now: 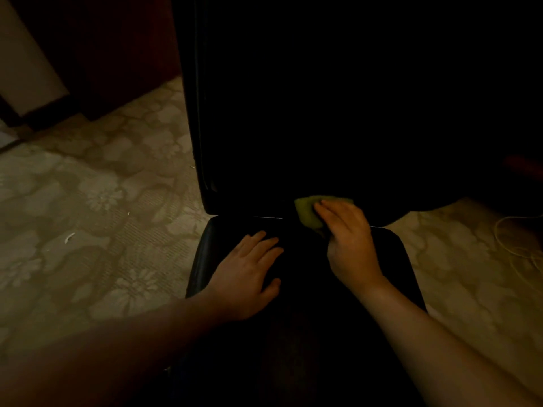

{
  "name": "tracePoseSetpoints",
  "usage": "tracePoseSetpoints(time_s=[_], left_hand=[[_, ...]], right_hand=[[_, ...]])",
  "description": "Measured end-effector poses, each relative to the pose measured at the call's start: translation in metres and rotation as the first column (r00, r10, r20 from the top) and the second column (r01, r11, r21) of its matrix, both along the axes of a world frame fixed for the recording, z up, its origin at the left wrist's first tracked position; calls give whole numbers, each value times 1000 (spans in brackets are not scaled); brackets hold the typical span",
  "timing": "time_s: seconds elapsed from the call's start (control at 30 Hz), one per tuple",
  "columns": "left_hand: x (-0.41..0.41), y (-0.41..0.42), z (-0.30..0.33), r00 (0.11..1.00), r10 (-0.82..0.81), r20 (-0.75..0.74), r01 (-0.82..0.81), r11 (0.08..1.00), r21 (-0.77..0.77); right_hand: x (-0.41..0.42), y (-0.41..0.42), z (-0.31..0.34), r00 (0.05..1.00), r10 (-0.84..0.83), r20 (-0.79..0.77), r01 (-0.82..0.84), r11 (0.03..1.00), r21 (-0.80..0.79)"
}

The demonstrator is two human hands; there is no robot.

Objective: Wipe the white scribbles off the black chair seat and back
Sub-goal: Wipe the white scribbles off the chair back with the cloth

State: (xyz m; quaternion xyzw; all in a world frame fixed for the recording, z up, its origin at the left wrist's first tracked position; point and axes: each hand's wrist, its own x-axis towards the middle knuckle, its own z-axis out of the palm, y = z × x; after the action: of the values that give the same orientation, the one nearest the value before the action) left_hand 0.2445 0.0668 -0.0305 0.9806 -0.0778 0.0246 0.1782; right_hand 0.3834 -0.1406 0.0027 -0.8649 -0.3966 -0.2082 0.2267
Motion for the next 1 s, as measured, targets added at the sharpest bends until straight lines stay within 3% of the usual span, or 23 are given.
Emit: tracePoseSetpoints(time_s=[0.1,0.2,0.43,0.57,0.87,1.0], left_hand=[[-10,-4,-22,991,-18,-134,18,1000,1],[-15,-4,-35,991,-27,-129,30,999,23],[-13,-3,-47,994,-33,-107,34,999,-1],[-13,-3,-54,996,-19,-83,18,1000,-12],[-14,-2,-59,1000,-17,-25,16,999,-43],[-12,0,-61,1000,-10,-9,9,999,-50]], right_hand=[[-5,0,-37,963,-116,-242,104,993,-61],[-8,16,-63,875,-253,-414,201,965,-167],[-2,126,-58,744,-490,-455,294,851,-435],[-6,150,-62,766,-503,-400,223,792,-569],[-21,165,-63,900,-168,-402,-59,868,-494],[-18,171,-58,857,-5,-516,-251,869,-426]])
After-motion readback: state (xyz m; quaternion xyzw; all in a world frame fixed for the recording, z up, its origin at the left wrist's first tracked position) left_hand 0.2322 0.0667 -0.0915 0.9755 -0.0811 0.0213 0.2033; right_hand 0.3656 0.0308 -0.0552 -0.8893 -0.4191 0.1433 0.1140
